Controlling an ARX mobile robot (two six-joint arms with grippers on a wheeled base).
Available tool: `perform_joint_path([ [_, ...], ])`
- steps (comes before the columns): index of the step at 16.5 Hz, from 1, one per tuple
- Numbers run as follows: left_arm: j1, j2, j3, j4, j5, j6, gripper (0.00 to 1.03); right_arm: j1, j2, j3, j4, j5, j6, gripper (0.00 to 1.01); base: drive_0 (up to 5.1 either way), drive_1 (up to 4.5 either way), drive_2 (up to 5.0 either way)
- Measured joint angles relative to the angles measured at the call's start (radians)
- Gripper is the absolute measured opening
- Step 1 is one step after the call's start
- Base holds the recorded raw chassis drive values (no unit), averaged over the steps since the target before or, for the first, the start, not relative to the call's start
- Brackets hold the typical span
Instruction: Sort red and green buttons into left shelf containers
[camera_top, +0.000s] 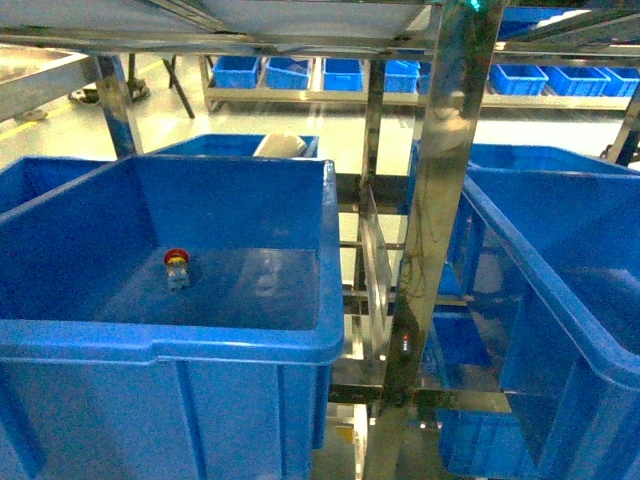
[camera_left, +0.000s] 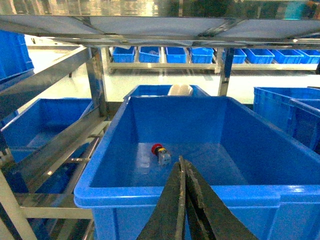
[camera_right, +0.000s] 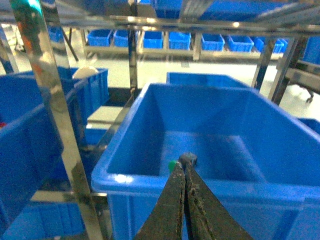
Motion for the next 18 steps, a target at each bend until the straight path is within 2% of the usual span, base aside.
perform_joint_path([
  [1,0.000,0.000,0.000,-0.001,0.000,0.000,0.02,0.000,-0.056,0.000,-0.014,0.002,0.000,0.02,0.0,0.00,0.0],
  [9,0.000,0.000,0.000,0.000,0.000,0.000,0.02,0.000,-0.061,0.000,-0.016,0.002,0.000,0.02,0.0,0.00,0.0],
  [10,0.000,0.000,0.000,0.000,0.000,0.000,0.08,0.000,-0.061,0.000,-0.016,0.002,0.000,0.13,0.0,0.00,0.0],
  [13,0.000,0.000,0.000,0.000,0.000,0.000,0.46,0.000,-0.061,0.000,-0.016,0.002,0.000,0.52,0.0,0.00,0.0],
  [17,0.000,0.000,0.000,0.000,0.000,0.000,0.90,0.000,-0.061,0.000,-0.016,0.002,0.000,0.94,0.0,0.00,0.0],
  [18,0.000,0.000,0.000,0.000,0.000,0.001,1.00,0.000,-0.061,0.000,-0.016,0.002,0.000,0.98,0.0,0.00,0.0],
])
